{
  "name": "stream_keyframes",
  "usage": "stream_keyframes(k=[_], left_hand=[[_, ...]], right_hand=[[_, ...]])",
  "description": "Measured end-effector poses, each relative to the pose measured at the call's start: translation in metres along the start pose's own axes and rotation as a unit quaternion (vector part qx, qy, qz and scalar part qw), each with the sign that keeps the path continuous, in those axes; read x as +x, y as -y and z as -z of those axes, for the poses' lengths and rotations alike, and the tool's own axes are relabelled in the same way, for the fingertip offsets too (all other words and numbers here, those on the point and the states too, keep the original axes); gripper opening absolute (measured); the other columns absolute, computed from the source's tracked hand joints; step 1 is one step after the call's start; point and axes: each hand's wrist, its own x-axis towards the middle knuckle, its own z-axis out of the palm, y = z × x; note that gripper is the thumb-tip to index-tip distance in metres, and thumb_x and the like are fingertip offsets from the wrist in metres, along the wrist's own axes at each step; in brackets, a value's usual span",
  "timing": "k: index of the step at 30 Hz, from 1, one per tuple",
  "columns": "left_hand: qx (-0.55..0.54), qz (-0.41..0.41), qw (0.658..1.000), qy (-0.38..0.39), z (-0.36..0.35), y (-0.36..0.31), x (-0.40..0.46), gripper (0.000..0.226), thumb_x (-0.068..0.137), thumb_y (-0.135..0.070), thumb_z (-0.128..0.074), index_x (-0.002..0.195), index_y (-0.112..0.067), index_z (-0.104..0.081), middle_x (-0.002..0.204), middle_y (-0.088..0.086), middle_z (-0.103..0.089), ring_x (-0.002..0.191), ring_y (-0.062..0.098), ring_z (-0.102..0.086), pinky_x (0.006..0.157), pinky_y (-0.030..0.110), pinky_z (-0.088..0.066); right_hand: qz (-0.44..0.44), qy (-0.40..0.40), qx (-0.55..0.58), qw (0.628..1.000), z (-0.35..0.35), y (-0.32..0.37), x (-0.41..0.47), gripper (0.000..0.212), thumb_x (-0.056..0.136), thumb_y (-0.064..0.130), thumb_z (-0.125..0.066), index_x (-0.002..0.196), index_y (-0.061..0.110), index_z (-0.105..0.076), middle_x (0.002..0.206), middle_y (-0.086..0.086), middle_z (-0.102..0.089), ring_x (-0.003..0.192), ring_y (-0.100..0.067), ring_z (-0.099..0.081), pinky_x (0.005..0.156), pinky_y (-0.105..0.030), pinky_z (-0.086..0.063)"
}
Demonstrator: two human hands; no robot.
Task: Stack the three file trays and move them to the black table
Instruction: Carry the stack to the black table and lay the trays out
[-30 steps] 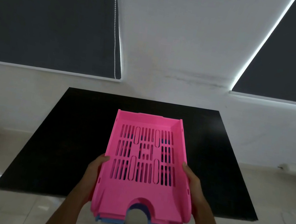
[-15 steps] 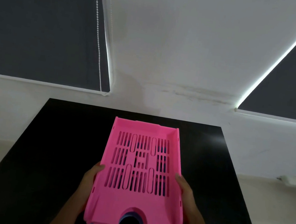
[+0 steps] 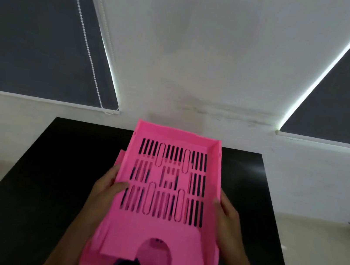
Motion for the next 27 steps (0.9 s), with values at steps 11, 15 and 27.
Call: stream_keyframes(k=[11, 15, 27], left_hand=[[0.085, 0.065, 0.99, 0.088, -0.189, 0.051, 0.023, 0.051, 0.091, -0.013, -0.06, 0.139, -0.03, -0.054, 0.126, 0.0, -0.071, 0.111, 0.018, -0.07, 0.097, 0.047, -0.056], [0.094, 0.134, 0.982, 0.093, -0.217, 0.083, 0.025, 0.046, 0.088, -0.015, -0.061, 0.133, -0.024, -0.059, 0.111, -0.002, -0.077, 0.099, 0.019, -0.075, 0.088, 0.049, -0.059], [0.201, 0.21, 0.955, 0.051, -0.223, 0.115, 0.018, 0.059, 0.089, -0.018, -0.06, 0.144, -0.005, -0.043, 0.143, 0.02, -0.054, 0.129, 0.036, -0.054, 0.109, 0.056, -0.042]], right_hand=[[-0.064, -0.101, 0.002, 0.993, 0.186, -0.015, 0.002, 0.027, 0.101, 0.026, -0.053, 0.117, 0.034, -0.075, 0.103, -0.006, -0.081, 0.085, -0.028, -0.079, 0.068, -0.039, -0.065], [-0.099, -0.103, -0.012, 0.99, 0.21, -0.039, -0.003, 0.028, 0.101, 0.028, -0.052, 0.109, 0.04, -0.076, 0.101, -0.005, -0.081, 0.085, -0.029, -0.079, 0.071, -0.044, -0.065], [-0.158, -0.099, -0.093, 0.978, 0.198, -0.08, -0.004, 0.035, 0.1, 0.018, -0.051, 0.099, 0.045, -0.074, 0.092, 0.011, -0.081, 0.079, -0.011, -0.078, 0.063, -0.025, -0.06]])
